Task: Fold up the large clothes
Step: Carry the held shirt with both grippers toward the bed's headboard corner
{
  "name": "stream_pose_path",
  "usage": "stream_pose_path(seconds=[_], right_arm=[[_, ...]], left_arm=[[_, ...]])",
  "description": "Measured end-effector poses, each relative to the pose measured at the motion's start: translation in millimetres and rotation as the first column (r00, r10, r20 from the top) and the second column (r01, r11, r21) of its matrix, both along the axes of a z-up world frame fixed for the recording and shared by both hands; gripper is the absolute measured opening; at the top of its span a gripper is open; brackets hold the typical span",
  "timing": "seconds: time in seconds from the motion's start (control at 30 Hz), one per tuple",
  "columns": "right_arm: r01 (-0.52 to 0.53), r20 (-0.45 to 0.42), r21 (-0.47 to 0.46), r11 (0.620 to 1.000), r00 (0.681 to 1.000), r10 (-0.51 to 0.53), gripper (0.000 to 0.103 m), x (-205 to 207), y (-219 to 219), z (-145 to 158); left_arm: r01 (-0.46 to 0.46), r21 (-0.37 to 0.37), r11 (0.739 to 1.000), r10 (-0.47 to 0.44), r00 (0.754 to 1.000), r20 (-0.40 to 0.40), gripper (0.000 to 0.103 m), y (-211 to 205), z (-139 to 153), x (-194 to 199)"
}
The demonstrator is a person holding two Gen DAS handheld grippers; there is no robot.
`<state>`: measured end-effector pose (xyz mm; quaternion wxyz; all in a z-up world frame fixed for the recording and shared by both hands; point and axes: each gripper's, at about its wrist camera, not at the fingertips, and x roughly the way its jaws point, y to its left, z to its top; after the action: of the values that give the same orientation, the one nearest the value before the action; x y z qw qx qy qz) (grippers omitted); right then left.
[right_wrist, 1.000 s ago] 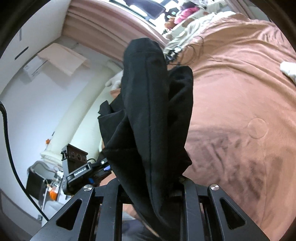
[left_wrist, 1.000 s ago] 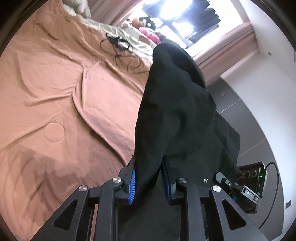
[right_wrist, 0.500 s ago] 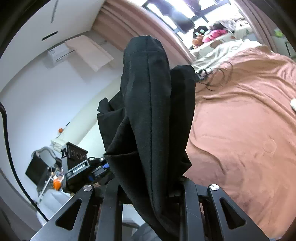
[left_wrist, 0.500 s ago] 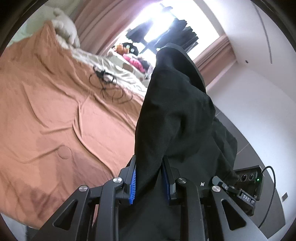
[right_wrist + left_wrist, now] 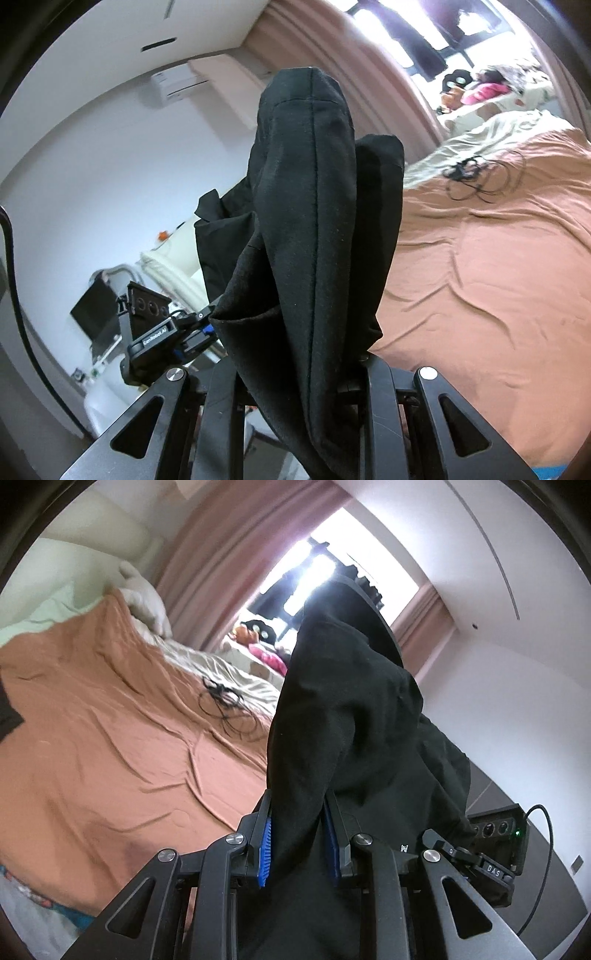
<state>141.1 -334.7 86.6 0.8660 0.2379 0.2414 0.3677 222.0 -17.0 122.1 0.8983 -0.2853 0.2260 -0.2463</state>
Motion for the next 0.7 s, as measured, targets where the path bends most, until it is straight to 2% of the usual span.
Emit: stream_pose_path(seconds=[0.13,0.4,0.7], right_arm=[[-0.045,0.03,0.0,0.999,0.999,0.045,0.02,-11.6,29.5,6.3],[-0.129,0.029,0.003,0.992,0.991,0.129,0.02,-30.1,90.8,0.1],[-0.208,0.017,0.01,0.978,0.978,0.208,0.02,-17.7,157.1,-7.4]], left_arm=[[-0.048,-0.007,0.999,0.048,0.998,0.03,0.025,29.4,4.7,-29.4],[-0.148,-0.009,0.989,0.148,0.987,0.056,0.025,86.7,8.3,-78.4],[-0.232,0.0,0.973,0.232,0.97,0.067,0.025,147.3,2.9,-106.1]])
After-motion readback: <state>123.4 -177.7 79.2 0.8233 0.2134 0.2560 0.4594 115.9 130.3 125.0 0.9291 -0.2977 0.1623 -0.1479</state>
